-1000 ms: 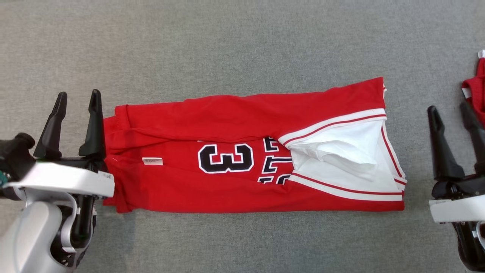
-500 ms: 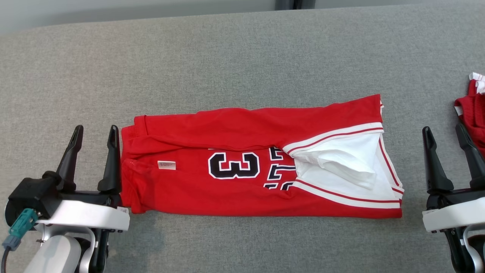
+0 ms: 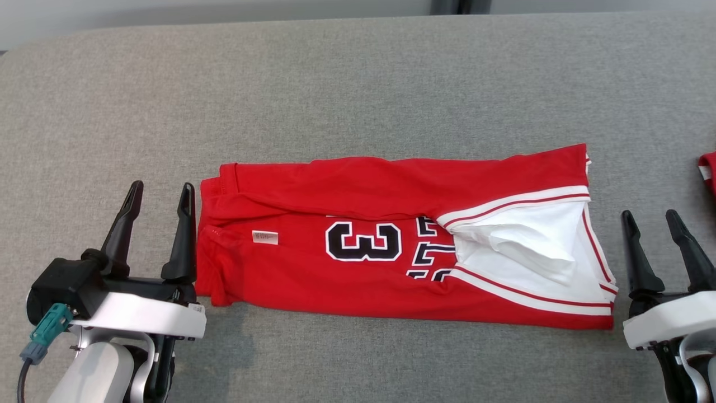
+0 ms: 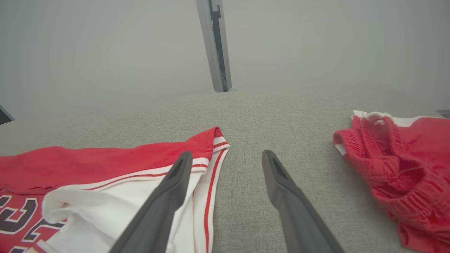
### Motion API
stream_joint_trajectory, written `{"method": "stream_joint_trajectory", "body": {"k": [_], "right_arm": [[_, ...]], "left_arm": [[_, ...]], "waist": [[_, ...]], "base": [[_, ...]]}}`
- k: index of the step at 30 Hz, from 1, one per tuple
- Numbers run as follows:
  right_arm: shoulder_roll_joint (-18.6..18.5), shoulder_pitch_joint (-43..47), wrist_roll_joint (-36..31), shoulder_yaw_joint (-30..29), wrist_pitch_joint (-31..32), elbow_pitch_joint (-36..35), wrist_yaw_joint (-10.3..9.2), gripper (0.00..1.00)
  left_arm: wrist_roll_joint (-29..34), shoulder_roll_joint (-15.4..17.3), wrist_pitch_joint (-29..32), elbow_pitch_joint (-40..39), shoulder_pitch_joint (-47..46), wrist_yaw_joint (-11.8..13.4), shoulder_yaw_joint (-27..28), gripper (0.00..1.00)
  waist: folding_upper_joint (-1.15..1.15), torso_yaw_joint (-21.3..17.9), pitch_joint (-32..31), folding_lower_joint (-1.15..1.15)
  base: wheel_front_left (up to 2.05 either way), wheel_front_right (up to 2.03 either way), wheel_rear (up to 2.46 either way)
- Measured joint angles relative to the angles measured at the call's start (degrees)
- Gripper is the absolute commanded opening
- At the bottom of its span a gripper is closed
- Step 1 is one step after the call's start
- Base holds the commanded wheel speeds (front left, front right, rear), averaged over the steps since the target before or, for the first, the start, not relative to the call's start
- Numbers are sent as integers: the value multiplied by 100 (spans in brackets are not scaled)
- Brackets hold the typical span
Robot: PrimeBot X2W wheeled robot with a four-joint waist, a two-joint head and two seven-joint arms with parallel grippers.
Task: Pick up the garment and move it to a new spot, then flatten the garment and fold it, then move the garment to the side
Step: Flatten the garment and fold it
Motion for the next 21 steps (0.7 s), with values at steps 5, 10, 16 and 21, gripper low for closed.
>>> {"method": "stream_joint_trajectory", "body": {"k": [5,10,16,21], "right_arm": [[-31,-289,132,214,59,762,0,100],[29,-530,381,587,-107,1545,-1,100],[3,-828,773,1034,-374,1961,-7,100],[-78,-982,1200,1292,-524,2081,-8,100]], "left_arm": [[74,-89,0,11,-129,-91,33,100],[114,-232,0,60,-245,-209,89,100],[221,-337,0,73,-270,-301,205,100],[321,-382,0,83,-297,-370,302,100]], "waist": [[0,118,128,0],[0,234,242,0],[0,255,307,0],[0,259,323,0]], "base": [[0,0,0],[0,0,0],[0,0,0],[0,0,0]]}}
